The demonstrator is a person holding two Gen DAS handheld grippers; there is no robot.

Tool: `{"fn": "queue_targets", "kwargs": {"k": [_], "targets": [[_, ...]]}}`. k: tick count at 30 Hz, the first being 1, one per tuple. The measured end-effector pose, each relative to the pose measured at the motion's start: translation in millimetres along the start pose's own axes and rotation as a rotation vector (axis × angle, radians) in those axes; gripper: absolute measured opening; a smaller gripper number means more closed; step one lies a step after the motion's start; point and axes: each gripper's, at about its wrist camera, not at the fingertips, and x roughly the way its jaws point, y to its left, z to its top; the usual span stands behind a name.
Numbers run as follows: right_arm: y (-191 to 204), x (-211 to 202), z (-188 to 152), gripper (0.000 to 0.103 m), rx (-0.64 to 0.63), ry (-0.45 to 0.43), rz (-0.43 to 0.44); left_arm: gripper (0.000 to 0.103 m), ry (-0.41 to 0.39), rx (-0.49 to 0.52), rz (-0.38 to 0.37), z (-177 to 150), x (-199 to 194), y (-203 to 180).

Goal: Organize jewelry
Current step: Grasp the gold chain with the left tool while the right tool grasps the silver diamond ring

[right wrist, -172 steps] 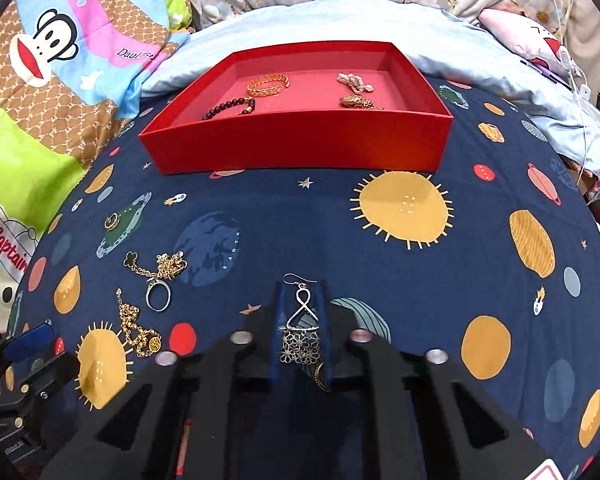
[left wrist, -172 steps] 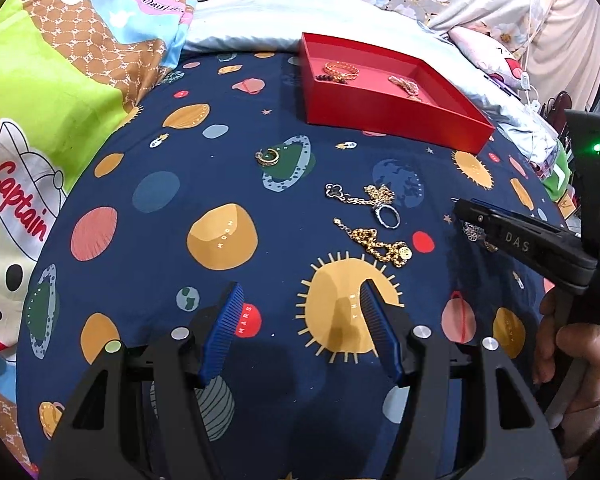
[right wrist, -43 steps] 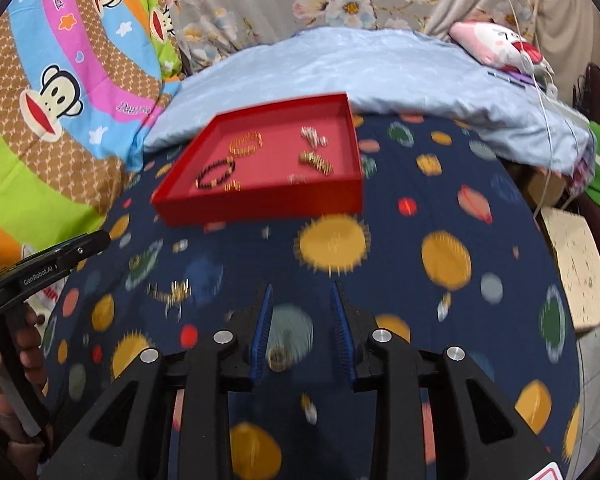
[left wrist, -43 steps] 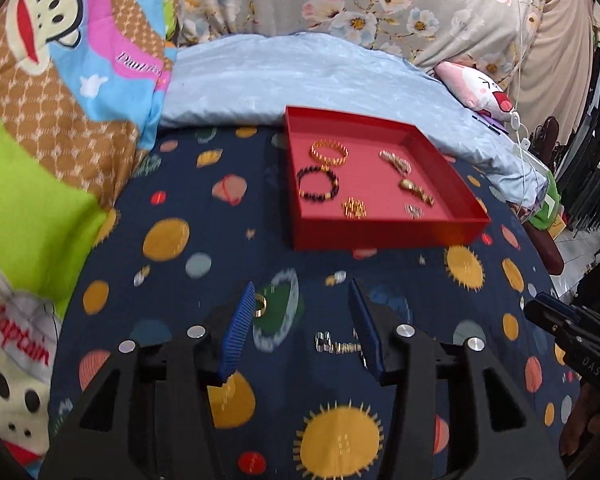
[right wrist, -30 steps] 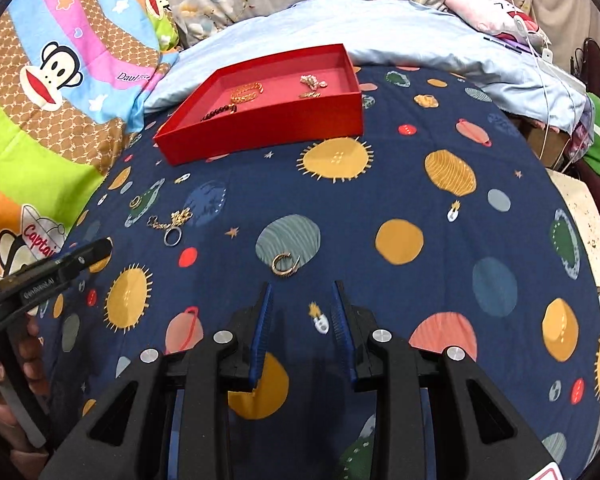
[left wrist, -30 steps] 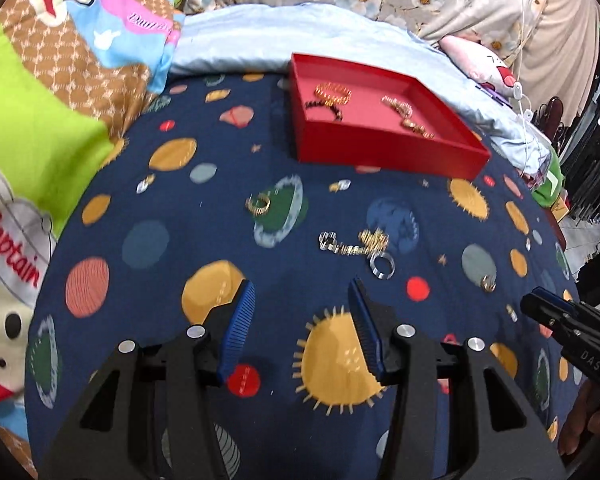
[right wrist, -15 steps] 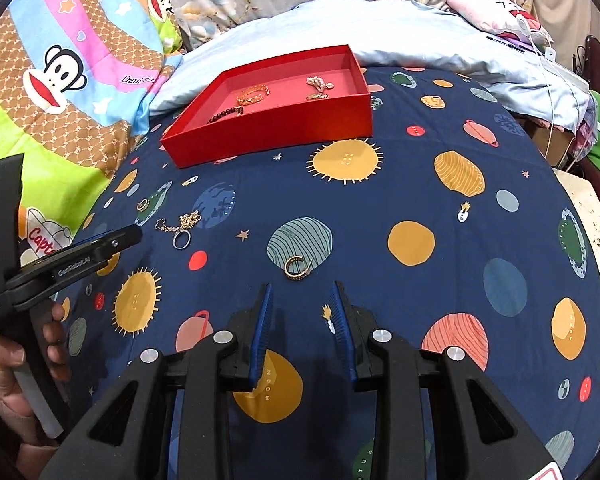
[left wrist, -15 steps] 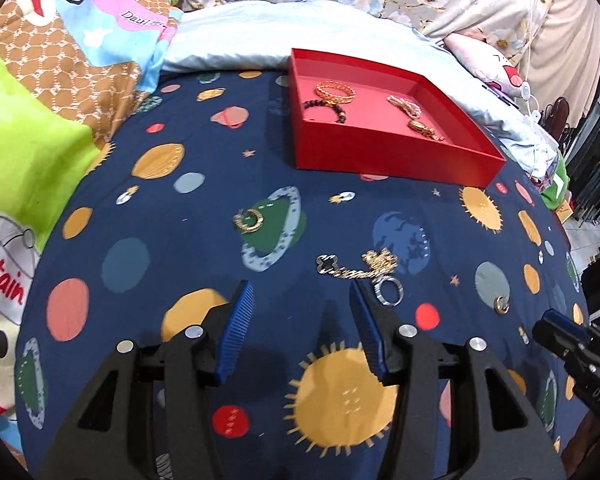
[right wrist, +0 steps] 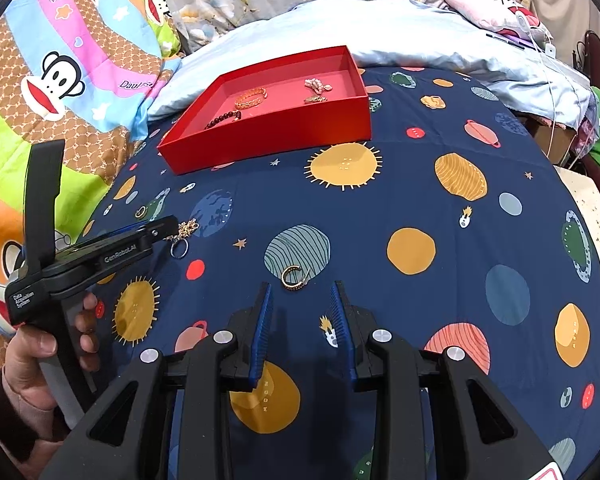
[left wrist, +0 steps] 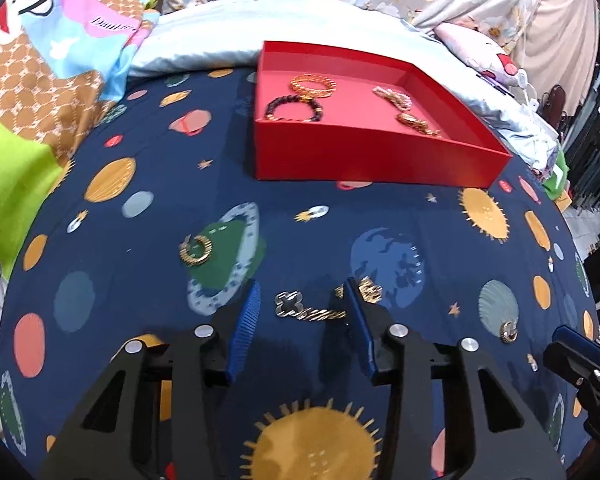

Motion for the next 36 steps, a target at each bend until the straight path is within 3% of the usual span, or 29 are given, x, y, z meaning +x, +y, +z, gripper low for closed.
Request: {"fn": "queue_targets", "kwargs": {"k": [7, 11, 17, 23, 30, 36], "targets": [[0.1, 2.5, 2.1, 0.029, 0.002, -0.001, 0.007, 0.039, 0.008, 0.039, -0.037, 2.9, 4.9, -19.2], [-0.2, 4.3, 3.2, 0.029, 0.005, 0.0, 0.01, 0.038, -0.009, 0.089, 0.01, -1.3, 6.6, -30.4], [-0.5, 5.3, 3.0, 0.029, 0.005, 0.001, 0.011, 0.007, -0.018, 0.114, 0.009, -6.4, 4.6, -31.0], [-0.8, 4.7, 2.8, 0.029, 0.004, -0.001, 0.011, 0.006, -0.018, 0.079, -0.031, -4.7, -0.6, -22.5], [4.1, 2.6, 1.9, 0.029, -0.005, -0.003, 0.024, 0.006, -0.094, 0.015, -0.06, 4.9, -46.3, 2.9], [21.7, 12.1, 1.8, 0.029, -0.033, 0.018, 0.067, 0.006, -0.13, -0.031, -0.037, 4.2, -78.7, 29.0]]}}
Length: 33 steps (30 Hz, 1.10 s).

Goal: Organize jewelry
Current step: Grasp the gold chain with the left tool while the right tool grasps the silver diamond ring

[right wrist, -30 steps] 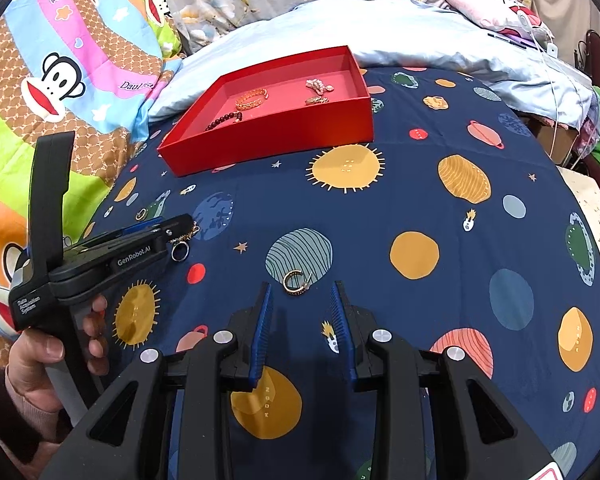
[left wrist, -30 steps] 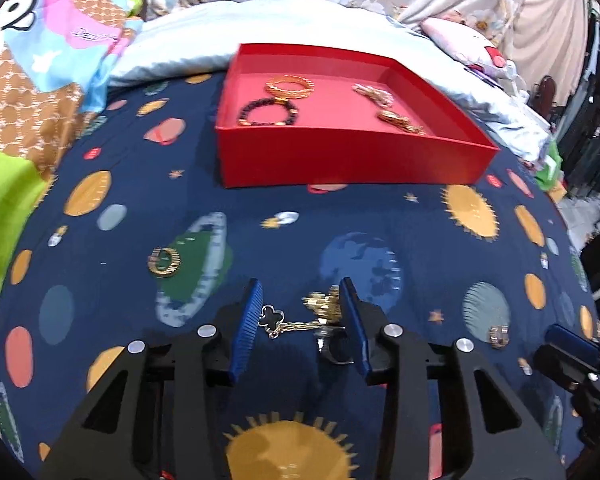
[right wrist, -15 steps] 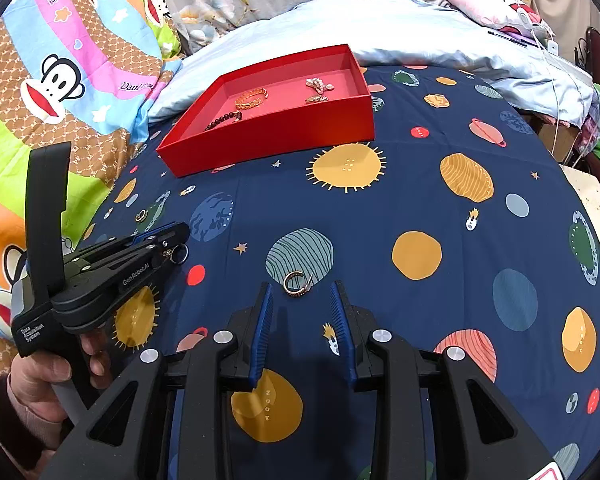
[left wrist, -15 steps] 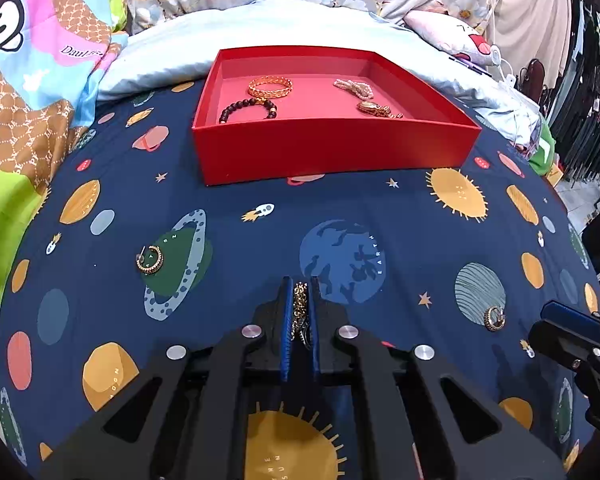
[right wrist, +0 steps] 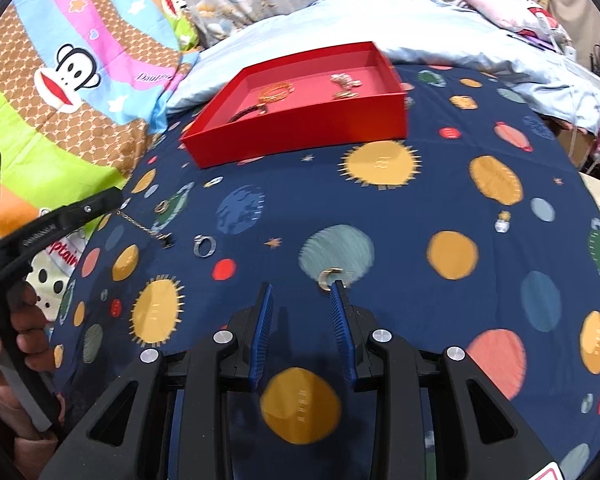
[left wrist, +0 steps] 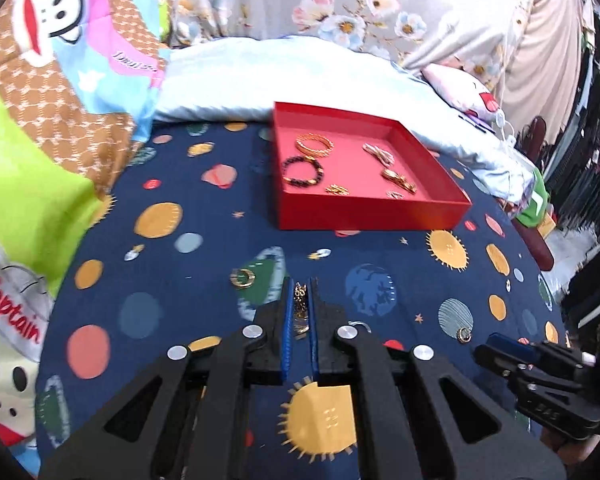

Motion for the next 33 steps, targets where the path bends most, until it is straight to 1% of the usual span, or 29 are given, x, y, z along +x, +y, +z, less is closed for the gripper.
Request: {"fn": "queue_targets", "kwargs": {"k": [2, 10, 12, 13, 14, 25, 28, 30, 32, 33], "targets": [[10.6, 5.1, 2.1, 0.029, -0.022, 0.005, 0.013, 0.006, -0.004, -0.021, 0.006, -1.5, -6.6, 7.8], [52.9, 30.1, 14.4, 0.029, -0.102, 0.026, 0.067, 0.006, -0.005, -0.052, 0.02, -10.3, -20.4, 28.6], [62.0, 38.5, 18.2, 0.031, -0.119, 0.031, 0.074, 0.006, -0.005, -0.058, 0.022, -11.7, -22.9, 33.9], [66.8, 43.3, 20.2, 0.036, -0.128, 0.032, 0.073, 0.006, -0.005, -0.061, 0.024, -12.4, -23.9, 36.1], [68.9, 45.9, 21.1, 0.038, -0.133, 0.032, 0.069, 0.006, -0.005, -0.064, 0.025, -13.0, -25.0, 38.6], [83.9, 76.5, 27.9, 0.039, -0.17, 0.06, 0.039, 0.006, 0.0, -0.082, 0.017, -15.5, -25.1, 52.5], [87.0, 78.0, 27.6, 0.036, -0.194, 0.047, 0.022, 0.006, 0.0, -0.087, 0.012, -15.3, -24.5, 54.0], [88.9, 79.1, 27.2, 0.03, -0.212, 0.041, 0.003, 0.006, -0.001, -0.087, 0.013, -15.1, -24.2, 54.2], [90.0, 79.4, 26.4, 0.021, -0.229, 0.034, -0.024, 0.006, -0.001, -0.089, 0.009, -14.8, -23.8, 54.9], [89.4, 79.4, 26.4, 0.019, -0.23, 0.033, -0.031, 0.006, -0.001, -0.089, 0.008, -14.2, -23.6, 54.8]]}}
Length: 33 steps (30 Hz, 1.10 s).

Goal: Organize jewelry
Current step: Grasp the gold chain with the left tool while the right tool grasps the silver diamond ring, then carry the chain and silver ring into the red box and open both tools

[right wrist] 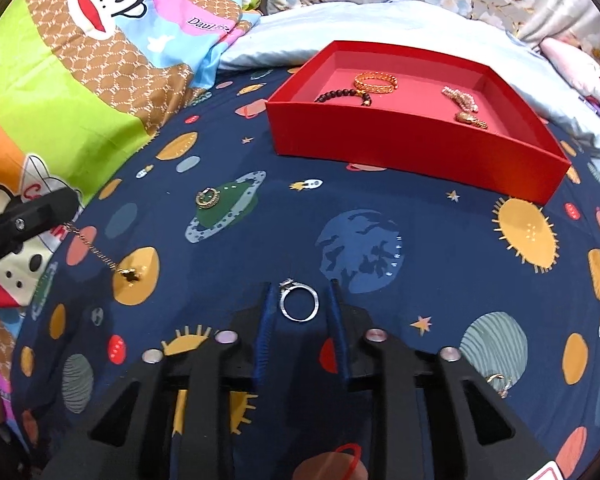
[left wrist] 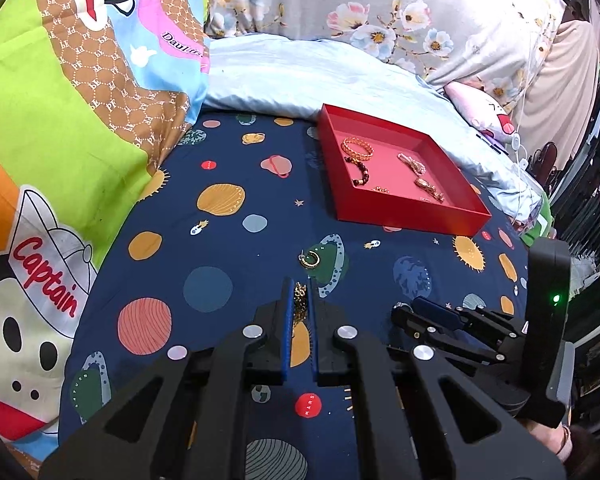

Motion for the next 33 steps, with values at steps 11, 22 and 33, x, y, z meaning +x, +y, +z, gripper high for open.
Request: {"fn": "queue_targets", "kwargs": {"k": [11, 22, 33], "targets": [[-13.3, -14.7, -2.1, 0.019, 0.053, -0.015, 0.026, 0.006, -0.003, 0.013, -0.009, 2.9, -0.7, -7.7], [-53.6, -68.7, -14.6, 0.019, 0.129, -0.069, -0.024, 0.006, -0.026, 0.056, -0.048, 16.4, -6.2, -39.9], [-125.0, -119.4, -18.0, 0.019, 0.244, -0.149, -0.106, 0.006, -0.058, 0.112, -0.1, 38.6, -4.8, -77.4]]}}
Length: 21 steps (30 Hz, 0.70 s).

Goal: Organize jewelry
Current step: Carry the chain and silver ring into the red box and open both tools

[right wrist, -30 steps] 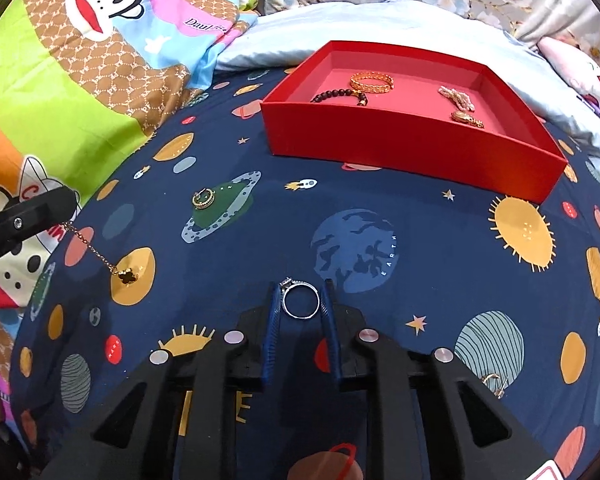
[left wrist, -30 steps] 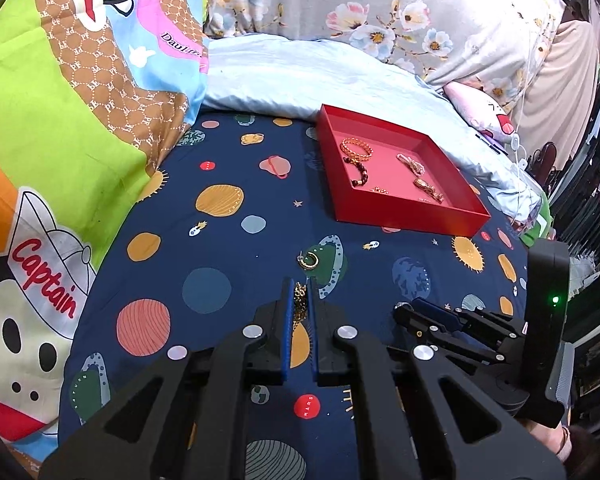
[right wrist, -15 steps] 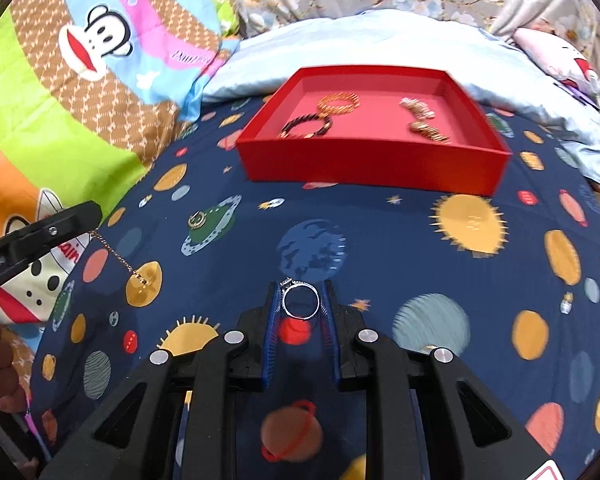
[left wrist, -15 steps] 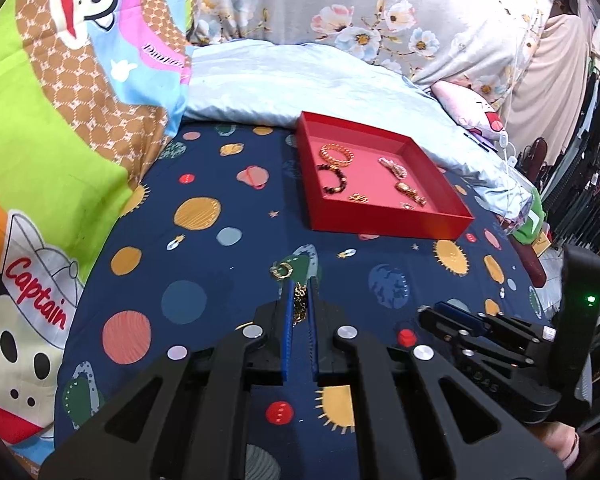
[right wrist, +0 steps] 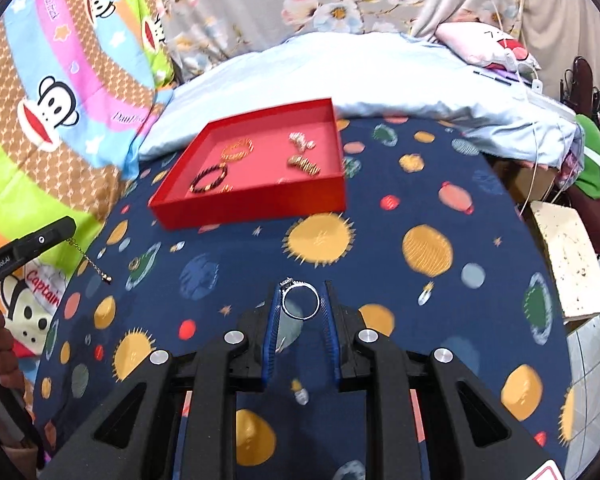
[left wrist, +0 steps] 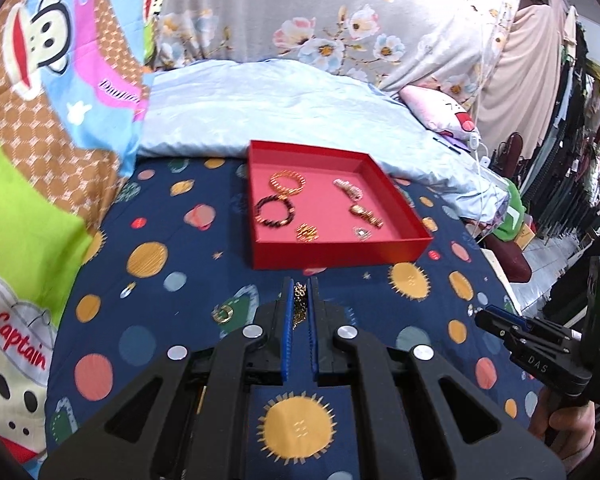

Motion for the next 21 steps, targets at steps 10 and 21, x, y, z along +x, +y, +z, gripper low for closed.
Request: {"fn": "queue_targets", "kwargs": {"k": [10, 21], "targets": [[6.8, 22.7, 46.3, 0.019, -0.028, -0.061, 0.069, 0.006, -0.026, 0.018, -0.038, 46.4, 33.8, -26.7], [11.9, 84.1, 127.3, 0.019, -0.04, -0.062, 0.135, 0.006, -0.02, 0.047, -0.078, 121.2, 104.9, -40.3]]}}
